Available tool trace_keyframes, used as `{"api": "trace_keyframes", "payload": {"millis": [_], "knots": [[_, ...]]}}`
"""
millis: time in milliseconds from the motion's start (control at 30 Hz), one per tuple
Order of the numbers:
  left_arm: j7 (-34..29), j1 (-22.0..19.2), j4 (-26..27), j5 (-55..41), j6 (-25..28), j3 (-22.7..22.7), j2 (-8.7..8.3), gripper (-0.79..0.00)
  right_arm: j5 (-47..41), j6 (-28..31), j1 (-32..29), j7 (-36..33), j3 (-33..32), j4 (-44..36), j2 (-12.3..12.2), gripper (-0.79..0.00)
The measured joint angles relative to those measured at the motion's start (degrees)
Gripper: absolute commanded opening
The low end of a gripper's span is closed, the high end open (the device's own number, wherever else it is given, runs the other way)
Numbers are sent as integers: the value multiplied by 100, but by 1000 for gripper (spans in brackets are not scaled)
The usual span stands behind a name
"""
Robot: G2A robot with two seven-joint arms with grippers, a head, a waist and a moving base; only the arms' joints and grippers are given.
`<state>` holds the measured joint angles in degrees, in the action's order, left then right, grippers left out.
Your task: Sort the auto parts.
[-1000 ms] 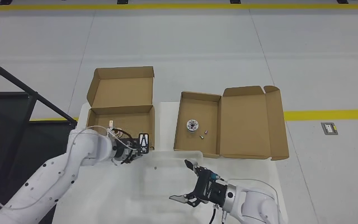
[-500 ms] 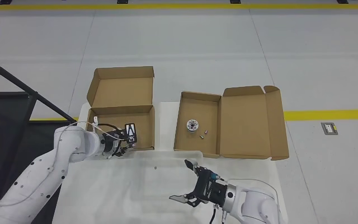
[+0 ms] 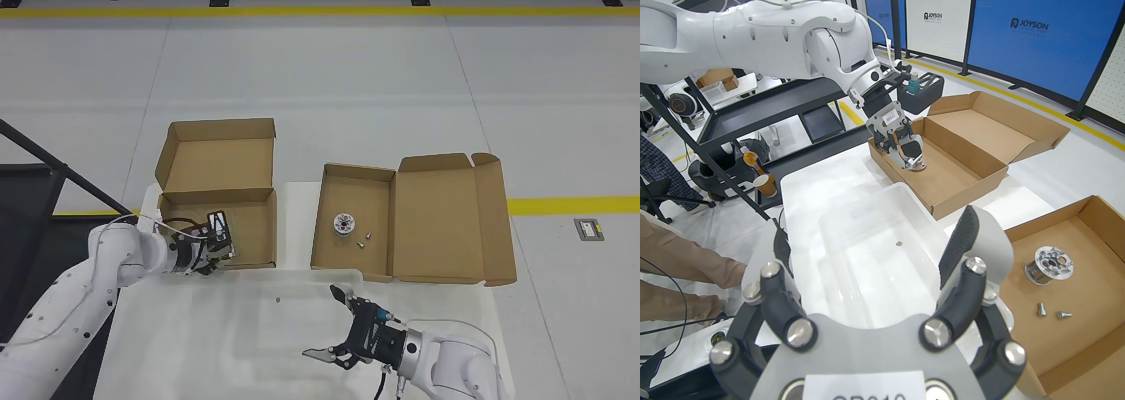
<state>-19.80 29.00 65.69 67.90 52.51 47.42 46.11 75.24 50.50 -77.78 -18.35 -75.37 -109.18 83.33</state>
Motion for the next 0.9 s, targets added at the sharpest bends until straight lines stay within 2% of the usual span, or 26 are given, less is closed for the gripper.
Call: {"api": "trace_keyframes", "payload": {"millis": [200,367,633,900], "knots": [[505,-527,-1085,127,-151,-441,380,-785,0,0,0,0,0,0,0,0],[921,-896,-1893,208,-259,-838,767,-785,0,0,0,0,0,0,0,0],[1172,-1319,-3077,245,-193,-1329,1387,-785,0,0,0,0,0,0,0,0],[1423,-1571,-3912,329,-194,-1480,1782,-785,0,0,0,0,0,0,0,0]]}}
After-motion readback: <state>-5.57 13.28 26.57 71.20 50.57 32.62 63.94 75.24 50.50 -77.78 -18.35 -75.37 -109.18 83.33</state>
